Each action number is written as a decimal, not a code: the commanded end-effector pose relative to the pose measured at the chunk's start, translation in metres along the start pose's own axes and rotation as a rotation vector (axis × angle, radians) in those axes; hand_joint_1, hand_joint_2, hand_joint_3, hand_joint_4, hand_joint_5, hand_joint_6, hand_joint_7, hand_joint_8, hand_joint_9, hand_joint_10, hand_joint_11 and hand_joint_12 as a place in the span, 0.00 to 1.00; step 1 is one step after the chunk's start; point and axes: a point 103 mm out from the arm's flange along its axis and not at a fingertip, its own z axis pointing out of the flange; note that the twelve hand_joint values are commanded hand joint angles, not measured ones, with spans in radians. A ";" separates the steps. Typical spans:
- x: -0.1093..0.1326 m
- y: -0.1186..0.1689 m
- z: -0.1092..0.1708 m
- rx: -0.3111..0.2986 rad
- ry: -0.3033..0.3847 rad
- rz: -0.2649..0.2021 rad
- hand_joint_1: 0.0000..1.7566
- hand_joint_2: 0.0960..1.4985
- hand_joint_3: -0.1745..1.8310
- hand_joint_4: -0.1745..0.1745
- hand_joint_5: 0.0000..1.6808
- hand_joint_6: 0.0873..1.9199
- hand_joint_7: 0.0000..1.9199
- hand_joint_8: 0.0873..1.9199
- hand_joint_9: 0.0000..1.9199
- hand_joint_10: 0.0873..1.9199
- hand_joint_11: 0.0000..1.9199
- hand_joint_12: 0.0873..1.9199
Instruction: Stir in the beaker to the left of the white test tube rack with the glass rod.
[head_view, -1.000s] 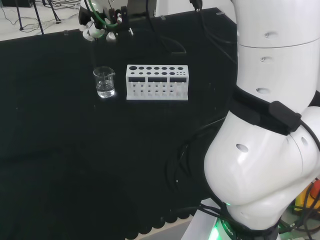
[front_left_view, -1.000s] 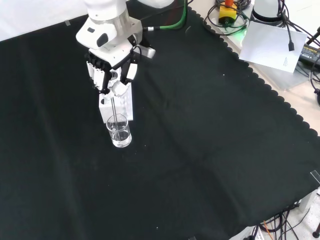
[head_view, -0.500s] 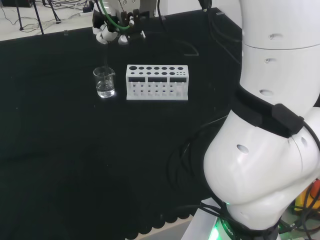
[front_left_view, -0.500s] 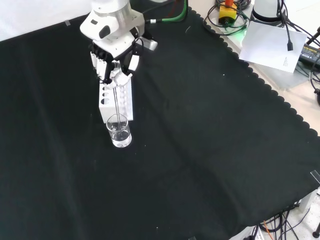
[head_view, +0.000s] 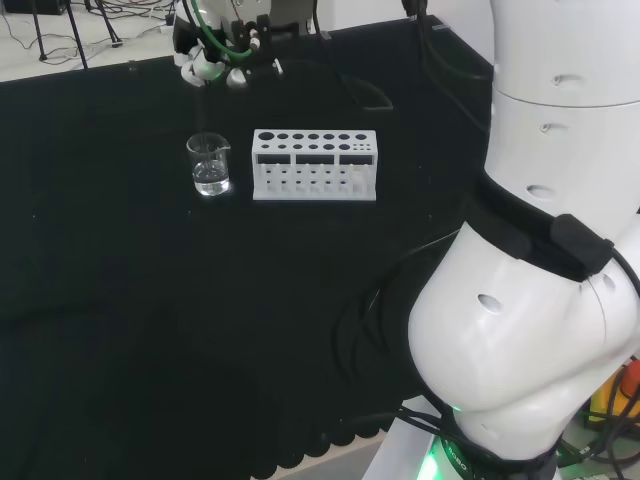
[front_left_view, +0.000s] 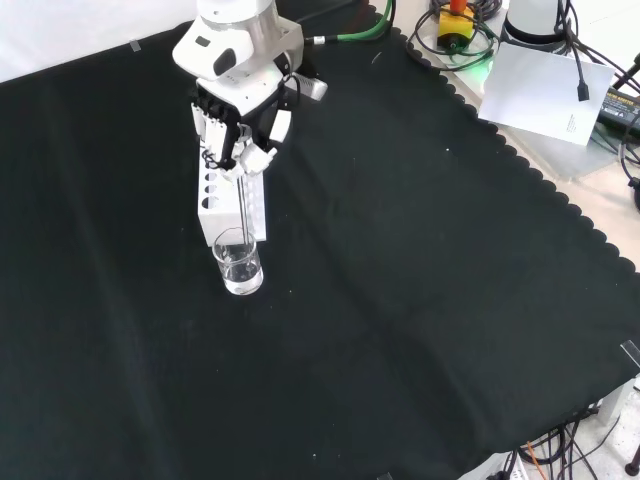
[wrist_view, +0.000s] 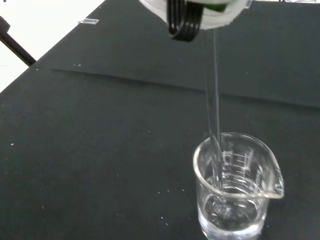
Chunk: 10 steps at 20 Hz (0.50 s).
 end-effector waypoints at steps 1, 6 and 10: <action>0.011 0.012 0.004 -0.001 0.000 -0.027 0.74 0.54 0.32 0.00 0.62 0.34 0.57 0.61 0.87 0.47 0.70 0.51; -0.023 0.008 -0.003 0.007 0.003 0.008 0.74 0.54 0.32 0.00 0.62 0.34 0.57 0.61 0.87 0.47 0.70 0.51; -0.035 -0.003 -0.004 -0.011 0.008 0.034 0.74 0.54 0.32 0.00 0.62 0.34 0.57 0.61 0.87 0.47 0.70 0.51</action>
